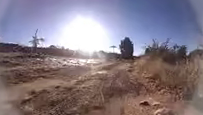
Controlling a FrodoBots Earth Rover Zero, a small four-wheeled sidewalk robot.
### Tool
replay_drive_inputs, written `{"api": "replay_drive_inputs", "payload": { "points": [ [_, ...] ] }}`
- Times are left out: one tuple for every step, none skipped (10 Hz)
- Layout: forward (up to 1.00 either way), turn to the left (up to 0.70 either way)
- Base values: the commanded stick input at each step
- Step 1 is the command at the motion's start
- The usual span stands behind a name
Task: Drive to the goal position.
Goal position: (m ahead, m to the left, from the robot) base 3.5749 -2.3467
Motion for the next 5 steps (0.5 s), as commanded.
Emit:
{"api": "replay_drive_inputs", "payload": {
  "points": [
    [0.5, 0.0],
    [0.5, 0.0],
    [0.5, -0.02],
    [0.5, -0.27],
    [0.5, -0.45]
  ]
}}
